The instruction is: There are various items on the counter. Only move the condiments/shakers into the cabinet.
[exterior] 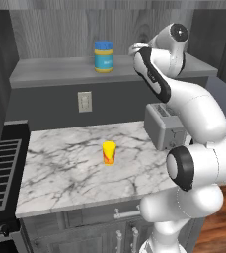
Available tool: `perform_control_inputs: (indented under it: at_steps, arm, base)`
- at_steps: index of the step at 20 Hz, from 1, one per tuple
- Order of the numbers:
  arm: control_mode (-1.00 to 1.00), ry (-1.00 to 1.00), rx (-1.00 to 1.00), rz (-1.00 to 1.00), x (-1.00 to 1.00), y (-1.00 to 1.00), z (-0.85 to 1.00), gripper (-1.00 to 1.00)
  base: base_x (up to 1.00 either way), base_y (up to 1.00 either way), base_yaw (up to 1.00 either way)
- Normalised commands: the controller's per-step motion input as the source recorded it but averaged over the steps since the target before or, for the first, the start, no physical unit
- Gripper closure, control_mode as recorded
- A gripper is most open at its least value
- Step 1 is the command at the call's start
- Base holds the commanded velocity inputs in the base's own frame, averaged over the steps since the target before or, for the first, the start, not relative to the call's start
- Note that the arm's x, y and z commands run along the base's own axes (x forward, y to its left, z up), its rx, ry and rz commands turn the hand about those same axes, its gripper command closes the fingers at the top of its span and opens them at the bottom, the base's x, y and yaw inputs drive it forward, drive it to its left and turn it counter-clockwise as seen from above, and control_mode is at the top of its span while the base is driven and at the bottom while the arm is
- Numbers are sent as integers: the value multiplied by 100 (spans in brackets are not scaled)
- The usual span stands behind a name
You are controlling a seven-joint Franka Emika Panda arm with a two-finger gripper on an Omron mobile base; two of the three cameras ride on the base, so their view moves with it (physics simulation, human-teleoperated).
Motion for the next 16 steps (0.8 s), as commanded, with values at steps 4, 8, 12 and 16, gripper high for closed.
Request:
perform_control_inputs:
  at_steps: [4,8,12,16]
  arm:
    - [-100,0,-1,0,1,0,-2,-100]
    - [-100,0,0,0,2,0,-4,-100]
    - [-100,0,-1,0,0,0,-3,-100]
    - [-100,-3,-1,0,2,0,-2,-100]
  base:
    - [0,0,0]
    - [0,0,0]
    - [0,0,0]
    - [0,0,0]
